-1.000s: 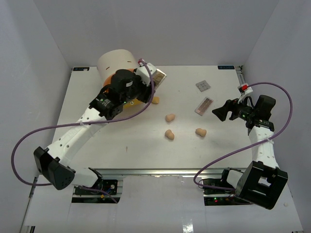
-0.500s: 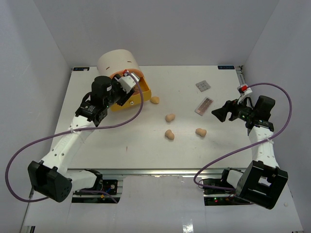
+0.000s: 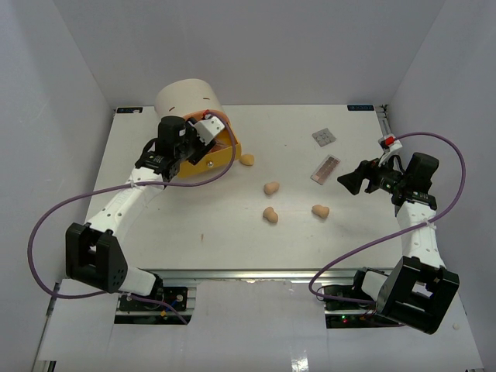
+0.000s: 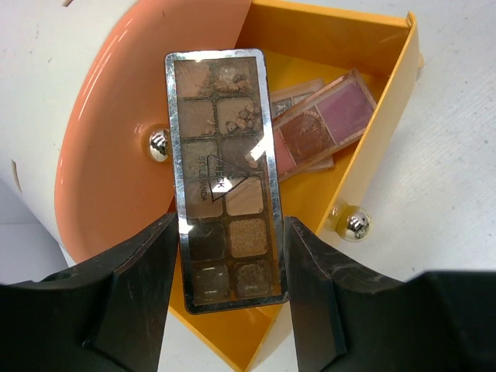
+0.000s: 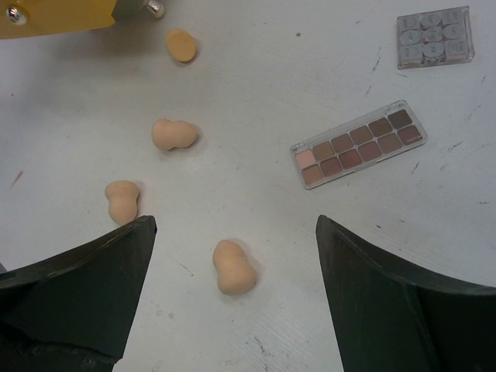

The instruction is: Organize the makeup

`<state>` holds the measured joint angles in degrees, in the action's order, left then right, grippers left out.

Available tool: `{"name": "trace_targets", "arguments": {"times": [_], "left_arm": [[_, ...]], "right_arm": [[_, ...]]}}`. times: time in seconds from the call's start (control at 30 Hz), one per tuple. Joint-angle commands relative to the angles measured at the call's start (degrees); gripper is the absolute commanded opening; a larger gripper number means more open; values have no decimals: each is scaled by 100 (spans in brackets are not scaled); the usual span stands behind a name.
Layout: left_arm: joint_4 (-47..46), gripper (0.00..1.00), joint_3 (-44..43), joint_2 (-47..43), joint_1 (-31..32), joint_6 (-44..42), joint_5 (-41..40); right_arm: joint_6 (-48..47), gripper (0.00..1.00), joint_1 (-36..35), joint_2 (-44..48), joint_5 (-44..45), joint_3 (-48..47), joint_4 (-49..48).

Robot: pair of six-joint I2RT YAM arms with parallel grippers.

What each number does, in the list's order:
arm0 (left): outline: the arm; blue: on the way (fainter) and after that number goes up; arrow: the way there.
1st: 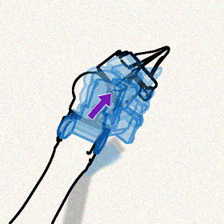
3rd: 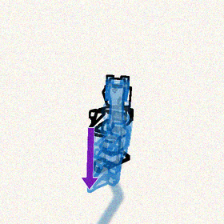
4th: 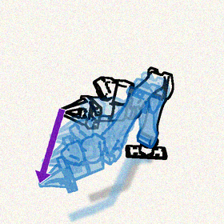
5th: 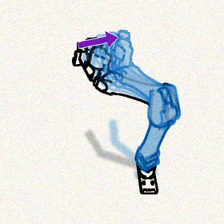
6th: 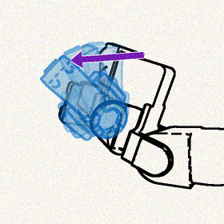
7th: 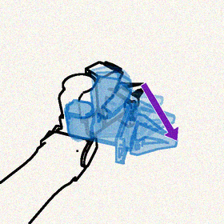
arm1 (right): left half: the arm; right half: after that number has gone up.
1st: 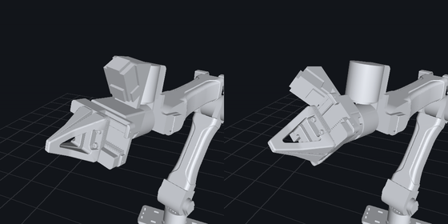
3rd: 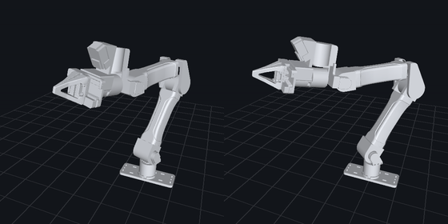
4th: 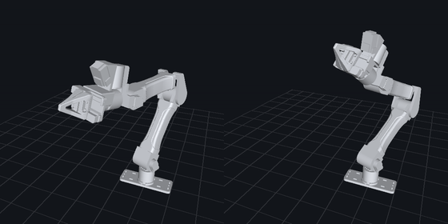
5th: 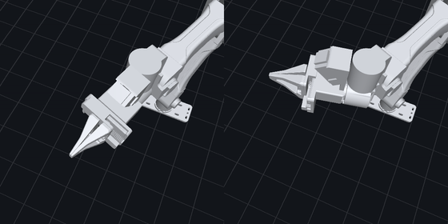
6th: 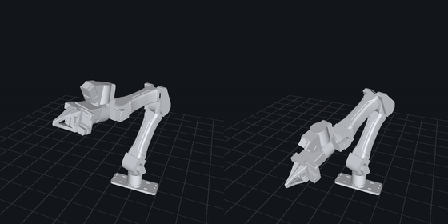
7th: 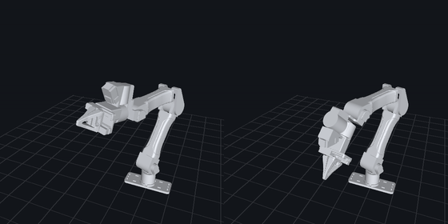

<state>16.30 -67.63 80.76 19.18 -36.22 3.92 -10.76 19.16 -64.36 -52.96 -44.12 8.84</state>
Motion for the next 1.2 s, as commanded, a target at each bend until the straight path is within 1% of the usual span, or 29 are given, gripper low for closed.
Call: {"name": "trace_targets", "arguments": {"times": [0.0,0.13,0.17,0.33,0.53,0.63,0.73,0.8,0.87,0.93,0.97,1.0,1.03,1.07,1.13,1.17], "left_arm": [[-450,51,-204,-61,-49,-49,93],[-549,75,-170,-34,-55,65,65],[-549,79,-163,-33,-55,99,64],[-597,90,-163,-64,-55,208,7],[-588,97,-294,-289,-49,622,116],[-530,98,-402,-581,-55,1173,172],[-433,98,-331,-1075,-55,1959,256],[-318,98,-209,-1415,-55,2879,285],[-47,98,-38,-1826,-55,3569,457],[198,98,234,-2405,-55,4064,590],[230,98,429,-2658,-55,4235,606],[249,98,707,-3000,-55,4410,593],[259,98,1080,-3235,-55,4492,553],[267,98,1120,-3488,-55,4548,509],[276,98,1706,-4250,-63,4685,362],[269,98,1902,-4465,-55,4702,304]], "right_arm": [[-40,90,27,-27,-171,9,-146],[-64,90,27,-35,-173,9,-128],[-57,90,27,-42,-179,9,-128],[-66,90,27,-40,-180,9,-128],[-121,90,27,-105,-153,-9,-79],[-181,90,27,-175,-119,-33,8],[-300,90,-16,-277,138,-72,201],[-393,90,-161,-375,624,-138,345],[-483,90,-445,-458,1173,-214,468],[-364,90,-963,-559,1889,-292,453],[-204,90,-1205,-683,2482,-338,403],[-17,90,-1534,-832,3251,-409,358],[209,90,-1721,-952,4146,-469,324],[422,90,-1850,-1114,4240,-538,328],[971,90,-2196,-1656,5019,-875,384],[1071,90,-2242,-1833,5217,-1000,435]]}}
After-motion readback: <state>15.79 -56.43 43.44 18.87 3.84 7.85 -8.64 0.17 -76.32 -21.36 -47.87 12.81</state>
